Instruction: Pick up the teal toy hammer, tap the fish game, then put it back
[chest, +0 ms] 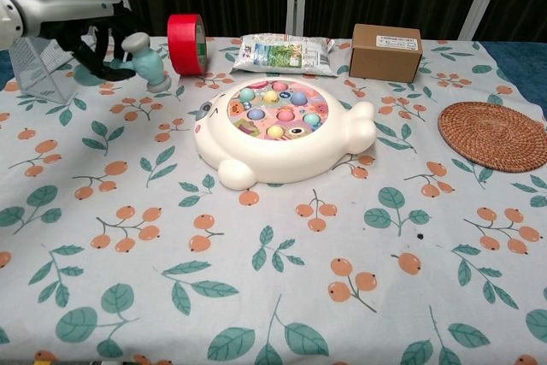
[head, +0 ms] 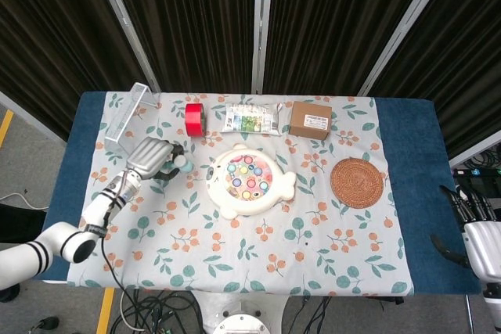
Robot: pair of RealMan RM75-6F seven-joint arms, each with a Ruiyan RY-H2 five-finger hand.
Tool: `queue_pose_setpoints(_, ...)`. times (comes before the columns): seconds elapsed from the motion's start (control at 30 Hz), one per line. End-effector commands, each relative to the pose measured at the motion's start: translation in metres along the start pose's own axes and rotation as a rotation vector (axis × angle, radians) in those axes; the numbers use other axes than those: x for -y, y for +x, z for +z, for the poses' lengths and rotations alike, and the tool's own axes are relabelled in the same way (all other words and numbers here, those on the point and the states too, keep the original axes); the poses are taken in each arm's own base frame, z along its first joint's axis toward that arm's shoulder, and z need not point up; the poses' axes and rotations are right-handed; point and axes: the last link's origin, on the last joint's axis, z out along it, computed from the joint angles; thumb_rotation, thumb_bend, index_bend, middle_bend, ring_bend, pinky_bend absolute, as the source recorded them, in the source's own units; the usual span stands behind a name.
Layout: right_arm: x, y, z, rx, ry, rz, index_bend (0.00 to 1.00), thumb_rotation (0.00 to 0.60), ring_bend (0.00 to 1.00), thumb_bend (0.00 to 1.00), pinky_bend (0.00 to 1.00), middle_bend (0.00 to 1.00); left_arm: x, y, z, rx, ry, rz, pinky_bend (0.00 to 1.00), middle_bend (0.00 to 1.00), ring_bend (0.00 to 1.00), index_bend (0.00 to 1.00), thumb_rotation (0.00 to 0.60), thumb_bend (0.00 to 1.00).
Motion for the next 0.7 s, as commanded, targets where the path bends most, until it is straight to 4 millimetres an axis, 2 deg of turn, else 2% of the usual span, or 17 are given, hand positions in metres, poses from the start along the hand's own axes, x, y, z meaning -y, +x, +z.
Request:
queue_pose_setpoints(0.03,0.000,0.000,0.000,0.000,0.000,0.000,0.07,0.600,0.00,0.18,0.00,0.17,-0.017,0.012,0.012,0.008,-0.049,0.023,0.53,0.64,0.49,0.62,0.600,0.64)
queue_pose_setpoints(0.33,-0.001,-0.001,-0.002,0.002,-0.004,0.002,0.07,0.600,0.00,0.18,0.00,0.17,-0.060,0.028,0.050,0.085,-0.114,0.147,0.53,0.65,0.50,0.62,0.600,0.64)
queue_pose_setpoints(0.53,-0.005,-0.001,-0.003,0.001,-0.006,0.006,0.07,0.600,0.00,0.18,0.00,0.17,-0.083,0.032,0.066,0.093,-0.126,0.169,0.53,0.65,0.50,0.62,0.600,0.64)
queue_pose_setpoints(0.7,-0.007,-0.001,-0.004,0.001,-0.009,0.012,0.07,0.600,0.00,0.18,0.00,0.17,-0.095,0.027,0.074,0.113,-0.129,0.191,0.53,0.65,0.50,0.63,0.600,0.64)
